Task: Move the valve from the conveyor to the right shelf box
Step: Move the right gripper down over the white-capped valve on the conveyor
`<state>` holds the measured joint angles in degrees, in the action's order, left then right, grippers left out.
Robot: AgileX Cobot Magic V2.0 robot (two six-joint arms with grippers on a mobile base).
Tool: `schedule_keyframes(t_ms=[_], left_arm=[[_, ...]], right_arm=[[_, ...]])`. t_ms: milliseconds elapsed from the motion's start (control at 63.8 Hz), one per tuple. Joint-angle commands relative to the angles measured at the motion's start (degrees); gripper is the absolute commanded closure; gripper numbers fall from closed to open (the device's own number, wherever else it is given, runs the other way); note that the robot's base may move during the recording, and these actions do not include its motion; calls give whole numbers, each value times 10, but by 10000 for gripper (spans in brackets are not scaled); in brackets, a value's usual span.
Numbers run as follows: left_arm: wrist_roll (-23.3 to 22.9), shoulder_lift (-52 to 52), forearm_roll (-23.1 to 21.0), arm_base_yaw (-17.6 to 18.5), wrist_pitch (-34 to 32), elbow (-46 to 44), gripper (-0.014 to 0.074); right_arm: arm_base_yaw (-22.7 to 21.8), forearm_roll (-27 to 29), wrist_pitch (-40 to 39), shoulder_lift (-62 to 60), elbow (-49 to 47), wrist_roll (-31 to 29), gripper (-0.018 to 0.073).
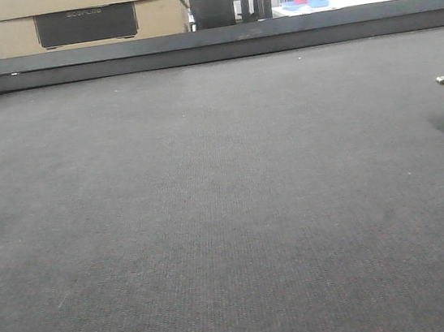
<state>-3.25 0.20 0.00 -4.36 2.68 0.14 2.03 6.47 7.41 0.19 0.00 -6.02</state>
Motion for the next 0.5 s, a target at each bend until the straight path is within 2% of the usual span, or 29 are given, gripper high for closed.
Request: schedule_keyframes(t_ms=[0, 486], left_arm=[[-4, -2, 0, 0, -10, -1, 708], [-4, -2, 0, 0, -22, -1, 708]], right_arm=[[-3, -1, -14, -2, 0, 0, 714], [-3, -1, -18, -2, 0, 0, 714]])
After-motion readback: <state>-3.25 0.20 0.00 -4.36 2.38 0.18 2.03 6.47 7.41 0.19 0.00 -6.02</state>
